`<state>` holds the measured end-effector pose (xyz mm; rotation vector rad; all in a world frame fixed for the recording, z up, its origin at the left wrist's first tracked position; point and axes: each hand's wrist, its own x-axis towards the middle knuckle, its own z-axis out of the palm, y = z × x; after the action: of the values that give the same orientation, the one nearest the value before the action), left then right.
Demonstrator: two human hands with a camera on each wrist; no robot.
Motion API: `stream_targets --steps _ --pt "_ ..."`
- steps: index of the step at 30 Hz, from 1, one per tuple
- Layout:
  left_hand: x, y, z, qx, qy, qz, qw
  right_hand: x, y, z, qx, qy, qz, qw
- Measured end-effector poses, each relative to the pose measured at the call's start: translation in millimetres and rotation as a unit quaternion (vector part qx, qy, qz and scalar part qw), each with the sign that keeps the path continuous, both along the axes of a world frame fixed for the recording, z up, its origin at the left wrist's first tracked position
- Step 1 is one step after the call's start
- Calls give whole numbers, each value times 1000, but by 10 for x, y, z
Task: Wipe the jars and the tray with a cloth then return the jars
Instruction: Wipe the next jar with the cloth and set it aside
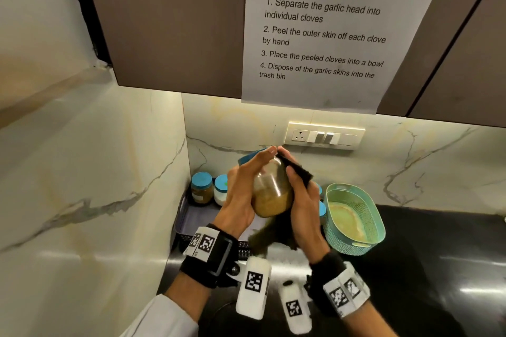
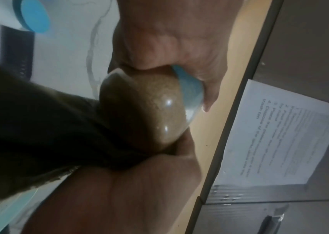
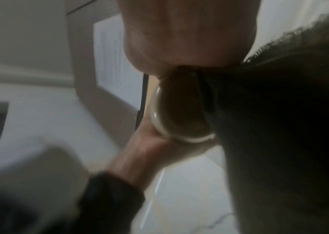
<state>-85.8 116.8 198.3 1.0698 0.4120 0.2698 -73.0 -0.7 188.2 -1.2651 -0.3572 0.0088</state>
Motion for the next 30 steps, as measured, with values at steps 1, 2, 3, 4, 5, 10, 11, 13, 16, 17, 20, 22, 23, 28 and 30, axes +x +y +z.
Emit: stream_targets --steps 1,2,3,4,5,10,11,13,16,17,20,22,23,28,30 --pt "-2 -11 18 0 -3 10 1000 -46 6 -74 -12 -45 -14 999" --pt "0 -15 27 -3 -6 16 1000 -71 5 -157 -43 -108 -22 993" --pt "14 0 17 -4 -11 24 1000 -94 10 -227 -90 -176 -31 980" --pt "26 11 5 -1 -18 25 1000 -107 8 -281 -138 -241 -45 960" --pt "20 2 -5 5 -23 24 999 -119 -1 -332 -178 -299 -61 935" --pt "-7 -102 -26 -3 -36 49 998 -171 -87 -459 -259 -425 -85 863" --pt "-7 -116 -21 -2 -36 51 998 -175 -110 -469 -267 -430 -80 859" --pt "-25 -149 11 -1 -41 56 998 -173 -154 -487 -283 -441 -71 849" --pt "-70 -177 61 1 -55 71 996 -126 -190 -483 -273 -462 -72 841" --pt "-75 -187 69 3 -63 74 995 -107 -187 -456 -258 -456 -74 849" --pt "-89 -225 77 12 -95 70 993 -72 -148 -313 -153 -319 -50 934" --pt "-121 -251 83 15 -107 68 992 -75 -114 -127 -17 -128 -17 992" --pt "-130 -262 67 7 -106 65 992 -64 -109 -32 35 -30 -4 999" --pt "-201 -310 -1 -13 -111 48 993 47 -181 120 114 271 68 953" --pt "-210 -332 -13 34 -134 45 989 48 -163 81 141 327 81 931"
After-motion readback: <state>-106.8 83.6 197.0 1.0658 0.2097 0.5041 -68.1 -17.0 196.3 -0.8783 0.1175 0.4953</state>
